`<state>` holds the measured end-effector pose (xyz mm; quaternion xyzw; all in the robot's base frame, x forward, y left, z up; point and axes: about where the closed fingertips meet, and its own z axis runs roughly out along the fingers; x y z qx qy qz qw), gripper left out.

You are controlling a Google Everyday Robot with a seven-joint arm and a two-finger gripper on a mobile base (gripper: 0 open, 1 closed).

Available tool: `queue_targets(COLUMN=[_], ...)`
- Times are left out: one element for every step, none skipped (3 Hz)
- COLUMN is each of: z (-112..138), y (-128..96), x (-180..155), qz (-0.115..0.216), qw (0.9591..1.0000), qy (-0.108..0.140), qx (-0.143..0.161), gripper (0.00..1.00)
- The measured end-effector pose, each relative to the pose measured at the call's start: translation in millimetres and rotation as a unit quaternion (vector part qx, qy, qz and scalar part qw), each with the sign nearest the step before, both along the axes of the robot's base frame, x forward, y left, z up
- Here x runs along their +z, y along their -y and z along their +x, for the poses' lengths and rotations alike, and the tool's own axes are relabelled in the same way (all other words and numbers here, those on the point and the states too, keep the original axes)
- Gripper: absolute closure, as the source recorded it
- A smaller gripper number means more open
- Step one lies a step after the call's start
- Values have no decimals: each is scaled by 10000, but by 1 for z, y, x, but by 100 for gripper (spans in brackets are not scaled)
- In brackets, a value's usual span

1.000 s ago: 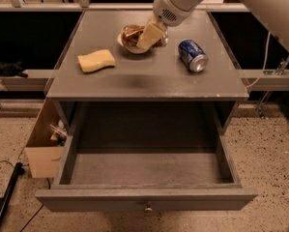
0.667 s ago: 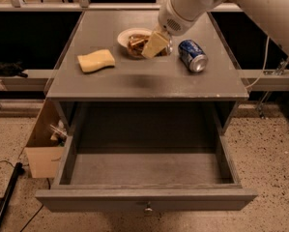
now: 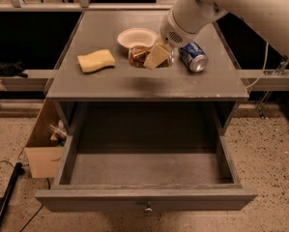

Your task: Pick orange can from top drawer and place on counter

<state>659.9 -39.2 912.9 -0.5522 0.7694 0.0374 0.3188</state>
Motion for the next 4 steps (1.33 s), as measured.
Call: queue_targets(z=[-8, -7, 12, 25], y=[-5, -12, -20, -21], x=[4, 1, -9, -18], qz=[-69, -177, -323, -368], qw=[9999, 9998, 9994, 9992], qy=[44, 30, -15, -67], qx=[70, 128, 153, 134], gripper=[100, 100, 100, 100])
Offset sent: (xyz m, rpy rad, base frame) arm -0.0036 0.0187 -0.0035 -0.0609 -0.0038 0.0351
